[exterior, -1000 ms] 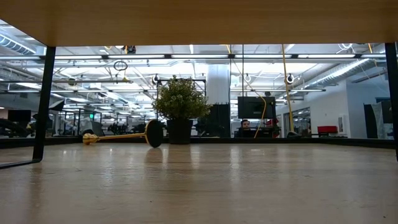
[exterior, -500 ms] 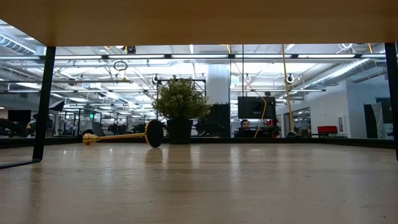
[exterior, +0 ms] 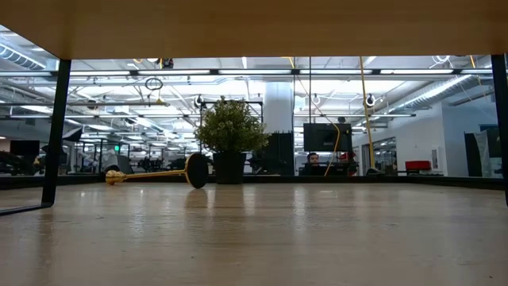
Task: Pick & Place candle stick holders
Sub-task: Put the gold candle stand on the shelf
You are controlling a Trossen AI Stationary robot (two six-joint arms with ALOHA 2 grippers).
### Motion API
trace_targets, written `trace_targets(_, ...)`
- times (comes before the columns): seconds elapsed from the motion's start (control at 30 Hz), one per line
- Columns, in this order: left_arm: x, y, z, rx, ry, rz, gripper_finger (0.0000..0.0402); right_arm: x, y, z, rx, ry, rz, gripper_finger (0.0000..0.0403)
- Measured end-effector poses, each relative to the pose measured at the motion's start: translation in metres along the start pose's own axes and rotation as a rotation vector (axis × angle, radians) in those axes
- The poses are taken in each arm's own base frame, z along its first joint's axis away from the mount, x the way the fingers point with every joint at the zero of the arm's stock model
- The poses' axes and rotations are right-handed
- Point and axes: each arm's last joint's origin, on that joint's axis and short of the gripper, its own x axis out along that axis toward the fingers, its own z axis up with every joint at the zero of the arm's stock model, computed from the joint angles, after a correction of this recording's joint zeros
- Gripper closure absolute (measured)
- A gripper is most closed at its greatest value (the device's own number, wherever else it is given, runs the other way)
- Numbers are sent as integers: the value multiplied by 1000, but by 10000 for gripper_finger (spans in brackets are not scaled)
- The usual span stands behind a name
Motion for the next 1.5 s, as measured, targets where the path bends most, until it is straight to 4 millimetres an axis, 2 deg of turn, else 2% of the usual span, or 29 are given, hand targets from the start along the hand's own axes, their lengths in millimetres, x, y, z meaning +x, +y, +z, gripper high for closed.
trace_targets(0.27, 11, 7, 14, -127, -114, 83, 401, 21, -55, 72, -108, -94, 3, 403)
trace_targets(0.37, 15, 11, 20, -180, -133, 109, 401, 31, -82, 100, -104, -158, 75, 403)
trace_targets(0.47, 20, 15, 24, -241, -143, 137, 401, 45, -107, 121, -107, -205, 168, 403)
trace_targets(0.63, 23, 20, 28, -310, -156, 172, 401, 89, -129, 135, -168, -195, 228, 403)
trace_targets(0.73, 25, 27, 29, -365, -182, 224, 401, 117, -128, 137, -216, -113, 210, 403)
trace_targets(0.83, 29, 38, 35, -421, -251, 262, 401, 129, -123, 137, -253, -72, 207, 403)
trace_targets(0.97, 30, 69, 45, -648, -289, 309, 401, 133, -116, 141, -271, -113, 221, 403)
trace_targets(1.13, 29, 125, 36, -930, -292, 401, 401, 121, -116, 146, -230, -205, 240, 403)
trace_targets(1.3, 15, 190, 9, -1153, -289, 502, 401, 103, -112, 150, -204, -322, 276, 403)
trace_targets(1.4, 7, 216, -11, -1264, -300, 515, 401, 92, -106, 152, -209, -394, 305, 403)
trace_targets(1.5, 2, 234, -29, -1358, -356, 458, 401, 84, -99, 149, -231, -429, 325, 403)
